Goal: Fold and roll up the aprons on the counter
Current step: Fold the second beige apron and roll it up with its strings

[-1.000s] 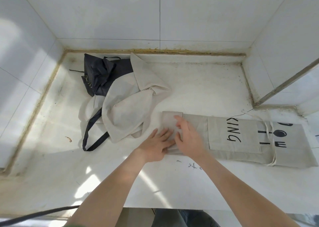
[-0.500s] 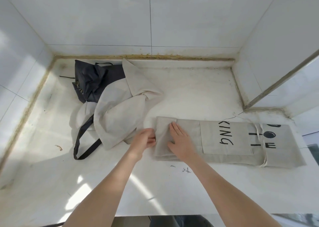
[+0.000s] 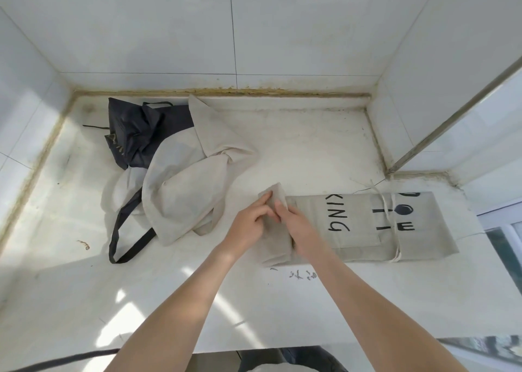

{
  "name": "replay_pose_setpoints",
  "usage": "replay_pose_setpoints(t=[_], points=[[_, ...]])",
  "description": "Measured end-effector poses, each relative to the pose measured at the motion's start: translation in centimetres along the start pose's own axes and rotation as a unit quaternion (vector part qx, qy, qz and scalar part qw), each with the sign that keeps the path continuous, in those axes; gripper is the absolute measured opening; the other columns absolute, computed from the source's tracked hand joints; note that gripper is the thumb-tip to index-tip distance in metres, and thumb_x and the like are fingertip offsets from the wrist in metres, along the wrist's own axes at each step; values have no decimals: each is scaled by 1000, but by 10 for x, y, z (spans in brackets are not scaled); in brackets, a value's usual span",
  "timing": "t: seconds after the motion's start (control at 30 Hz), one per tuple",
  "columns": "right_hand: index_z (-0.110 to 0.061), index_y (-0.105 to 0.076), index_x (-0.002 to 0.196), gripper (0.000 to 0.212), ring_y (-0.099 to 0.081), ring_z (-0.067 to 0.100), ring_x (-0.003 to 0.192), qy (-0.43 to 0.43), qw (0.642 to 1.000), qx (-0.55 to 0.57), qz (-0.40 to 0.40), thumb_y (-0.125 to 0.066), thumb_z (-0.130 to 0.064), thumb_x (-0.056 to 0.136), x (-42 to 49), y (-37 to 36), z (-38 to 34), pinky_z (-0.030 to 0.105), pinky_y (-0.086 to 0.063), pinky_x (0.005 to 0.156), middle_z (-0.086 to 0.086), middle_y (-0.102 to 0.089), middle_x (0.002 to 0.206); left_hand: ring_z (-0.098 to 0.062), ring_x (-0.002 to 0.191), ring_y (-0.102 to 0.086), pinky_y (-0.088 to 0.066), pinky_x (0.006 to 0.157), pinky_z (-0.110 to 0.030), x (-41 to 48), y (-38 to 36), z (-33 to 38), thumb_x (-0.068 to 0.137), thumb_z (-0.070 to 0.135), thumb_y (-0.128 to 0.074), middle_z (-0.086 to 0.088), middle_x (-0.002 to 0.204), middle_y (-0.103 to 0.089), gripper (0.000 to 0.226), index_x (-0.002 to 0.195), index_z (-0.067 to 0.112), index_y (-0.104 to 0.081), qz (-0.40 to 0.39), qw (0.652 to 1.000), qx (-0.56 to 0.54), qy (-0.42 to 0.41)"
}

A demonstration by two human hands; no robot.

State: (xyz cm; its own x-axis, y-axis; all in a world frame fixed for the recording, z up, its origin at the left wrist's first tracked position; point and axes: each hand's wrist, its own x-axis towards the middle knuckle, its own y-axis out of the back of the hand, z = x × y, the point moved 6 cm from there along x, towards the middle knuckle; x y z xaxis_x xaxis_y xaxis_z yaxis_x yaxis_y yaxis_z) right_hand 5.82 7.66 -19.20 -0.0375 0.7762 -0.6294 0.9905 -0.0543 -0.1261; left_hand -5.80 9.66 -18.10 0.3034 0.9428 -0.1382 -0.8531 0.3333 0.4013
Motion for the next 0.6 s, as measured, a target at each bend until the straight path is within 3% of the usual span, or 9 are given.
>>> replay_pose_setpoints(t=[0.07,0.13,0.17,0.23,0.3,0.37,0.43,0.53,0.6], points=[[-13,-66,111,31,-68,24,97,-14,999,28,5,-53,-36,97,-1,15,8,40,-56,85,9,-72,104,4,137,-27,-17,107,-3,-1,-3,7,91,-10,-37,8,151,-35,50,119,21,-64,-1,1000,-5,-7],[-13,-64,114,25,-67,27,100,-17,999,17,29,-52,-27,98,-1,28,17,47,-53,90,10,-71,108,2,143,-13,-9,111,-5,-1,-13,9,96,-4,-37,9,157,-20,60,148,26,-31,-33,999,32,-20],[-16,-63,111,20,-66,26,100,-14,998,-14,53,-51,-24,97,-3,35,20,49,-53,91,10,-70,109,-2,146,-4,-4,114,-10,-1,-21,7,99,2,-37,8,160,-10,62,152,26,-16,-62,994,82,-27],[-19,-56,104,11,-63,21,93,9,986,-128,108,-51,-21,95,-6,47,21,40,-53,83,6,-66,106,-10,146,12,3,119,-26,-4,-38,-4,104,20,-33,3,161,8,59,153,27,-1,-126,968,216,-26],[-18,-46,112,20,-57,14,86,42,959,-241,141,-53,-20,93,-8,50,19,29,-43,71,-2,-59,102,-15,145,21,8,118,-33,-8,-49,-17,104,35,-28,-2,158,21,58,152,30,4,-164,935,314,0],[-14,-37,128,42,-51,13,94,96,940,-291,149,-56,-14,91,-8,48,15,26,-38,76,-6,-48,113,-19,144,24,11,117,-34,-10,-54,-22,104,41,-24,-4,157,25,59,152,31,8,-169,915,367,12],[-10,-33,133,49,-44,12,102,151,923,-325,141,-56,-6,90,-10,42,11,23,-37,83,-7,-39,120,-19,144,24,12,116,-34,-12,-55,-24,103,41,-22,-5,156,26,59,151,31,10,-161,910,382,26],[-13,-45,129,44,-45,25,109,202,863,-426,180,-51,1,88,-9,45,13,35,-38,92,-3,-48,126,-23,147,5,-1,117,-33,-10,-49,-18,103,25,-31,-9,160,10,58,153,27,-3,-92,950,294,57],[-26,-46,134,51,-38,25,120,194,792,-539,209,-47,-2,88,-8,49,15,39,-30,97,-9,-45,137,-26,130,-35,-31,105,-32,-12,-32,-13,96,7,-36,-13,146,-33,55,148,22,-28,63,978,152,129]])
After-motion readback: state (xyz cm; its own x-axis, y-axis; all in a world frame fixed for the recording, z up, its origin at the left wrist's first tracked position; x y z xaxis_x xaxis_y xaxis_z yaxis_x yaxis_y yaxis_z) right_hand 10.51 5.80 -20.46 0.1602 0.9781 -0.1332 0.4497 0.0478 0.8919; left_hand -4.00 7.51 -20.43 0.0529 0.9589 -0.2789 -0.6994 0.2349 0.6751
